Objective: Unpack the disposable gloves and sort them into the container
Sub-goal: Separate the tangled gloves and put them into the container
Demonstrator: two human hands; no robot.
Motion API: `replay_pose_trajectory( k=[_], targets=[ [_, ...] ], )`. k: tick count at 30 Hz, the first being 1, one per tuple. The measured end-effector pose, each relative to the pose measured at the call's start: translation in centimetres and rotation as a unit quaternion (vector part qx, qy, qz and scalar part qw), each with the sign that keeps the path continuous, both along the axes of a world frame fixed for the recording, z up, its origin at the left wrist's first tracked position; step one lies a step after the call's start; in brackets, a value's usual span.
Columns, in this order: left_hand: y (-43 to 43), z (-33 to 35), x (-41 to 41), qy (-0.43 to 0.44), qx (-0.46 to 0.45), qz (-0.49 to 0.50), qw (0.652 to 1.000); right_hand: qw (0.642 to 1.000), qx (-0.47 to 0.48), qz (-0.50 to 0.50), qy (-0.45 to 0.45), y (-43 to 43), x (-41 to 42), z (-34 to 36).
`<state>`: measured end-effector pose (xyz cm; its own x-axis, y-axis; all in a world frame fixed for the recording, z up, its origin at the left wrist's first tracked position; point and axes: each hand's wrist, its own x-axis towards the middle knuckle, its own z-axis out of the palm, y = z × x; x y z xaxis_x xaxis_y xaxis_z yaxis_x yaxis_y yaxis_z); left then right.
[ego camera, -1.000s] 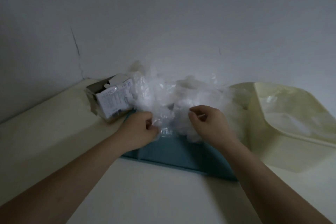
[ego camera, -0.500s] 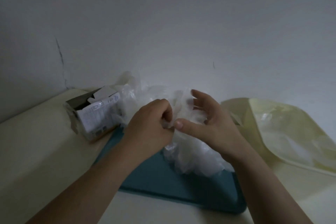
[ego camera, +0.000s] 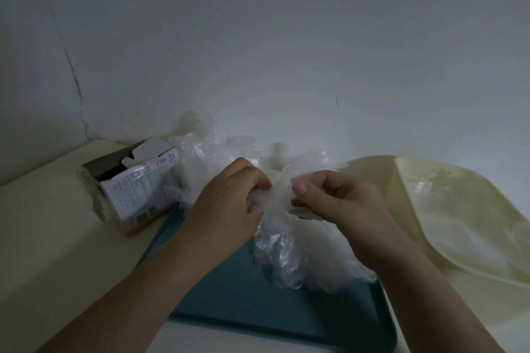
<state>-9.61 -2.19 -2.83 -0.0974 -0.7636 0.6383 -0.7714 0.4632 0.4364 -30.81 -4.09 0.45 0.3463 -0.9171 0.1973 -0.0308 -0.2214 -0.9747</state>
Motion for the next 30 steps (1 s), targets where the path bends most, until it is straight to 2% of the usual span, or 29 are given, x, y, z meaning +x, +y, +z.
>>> replay_pose_trajectory(
  k=[3,5,7,11,13,15,18,22,24,26,30],
  targets=[
    [0.3,0.1,-0.1,-0.087,-0.047,0.008,0.995,0.998,0.007,0.032,0.05,0.5,0.0,0.5],
    [0.7,0.2,-0.7,-0.108,-0.039,-0.012,0.993,0.998,0.02,0.041,0.053,0.9,0.3,0.6],
    [1.0,0.1,-1.4,-0.11,-0.009,-0.042,0.993,0.999,0.008,0.003,0.054,0.8,0.6,0.4],
    [1.5,0.6,-0.9,0.03,0.127,-0.09,0.987,0.999,0.023,-0.049,0.001,0.2,0.1,-0.2],
    [1.8,1.3,-0.3,0.098,0.231,-0.109,0.962,0.998,0.016,-0.054,-0.004,0.1,-0.2,-0.2],
    [2.1,1.7,-0.4,0.166,0.289,-0.115,0.936,0.999,0.004,-0.04,-0.017,0.1,-0.2,-0.1],
    [1.9,1.6,-0.9,0.265,0.307,-0.118,0.906,0.998,-0.014,-0.017,-0.061,0.4,0.1,0.0],
    [1.8,1.3,-0.7,0.281,0.351,-0.142,0.882,0.991,-0.025,0.007,-0.131,0.4,0.4,-0.2],
    [2.0,1.6,-0.8,0.303,0.341,-0.134,0.88,0.986,-0.003,-0.013,-0.166,0.1,0.3,0.0],
    [2.0,2.0,-0.9,0.335,0.315,-0.124,0.879,0.991,0.03,-0.041,-0.126,-0.1,-0.3,0.1],
    [1.9,2.3,-0.5,0.356,0.271,-0.117,0.887,0.997,0.077,-0.017,0.025,-0.2,-0.9,0.1]
  ],
)
